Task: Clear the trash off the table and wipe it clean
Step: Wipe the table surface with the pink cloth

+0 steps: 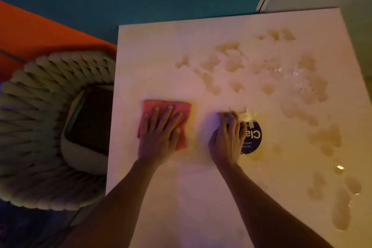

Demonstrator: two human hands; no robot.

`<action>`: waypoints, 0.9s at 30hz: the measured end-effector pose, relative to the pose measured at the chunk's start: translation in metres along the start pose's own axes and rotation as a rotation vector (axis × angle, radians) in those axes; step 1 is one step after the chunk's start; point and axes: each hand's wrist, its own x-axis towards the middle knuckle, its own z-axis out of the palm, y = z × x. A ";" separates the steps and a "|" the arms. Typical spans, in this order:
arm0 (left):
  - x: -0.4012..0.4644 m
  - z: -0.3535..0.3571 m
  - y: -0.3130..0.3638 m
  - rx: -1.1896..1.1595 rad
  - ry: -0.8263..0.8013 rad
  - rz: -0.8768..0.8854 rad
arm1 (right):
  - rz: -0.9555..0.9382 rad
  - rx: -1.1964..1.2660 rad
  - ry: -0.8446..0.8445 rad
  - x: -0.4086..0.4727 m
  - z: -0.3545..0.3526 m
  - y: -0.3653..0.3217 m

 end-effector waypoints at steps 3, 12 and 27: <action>-0.010 -0.002 -0.025 -0.014 -0.001 -0.112 | 0.004 -0.020 -0.018 0.018 -0.015 0.006; 0.070 -0.003 -0.047 -0.098 -0.028 -0.504 | -0.188 -0.101 -0.036 0.091 -0.014 0.037; 0.285 -0.017 -0.031 -0.055 -0.055 -0.487 | -0.268 -0.005 -0.024 0.108 0.002 0.043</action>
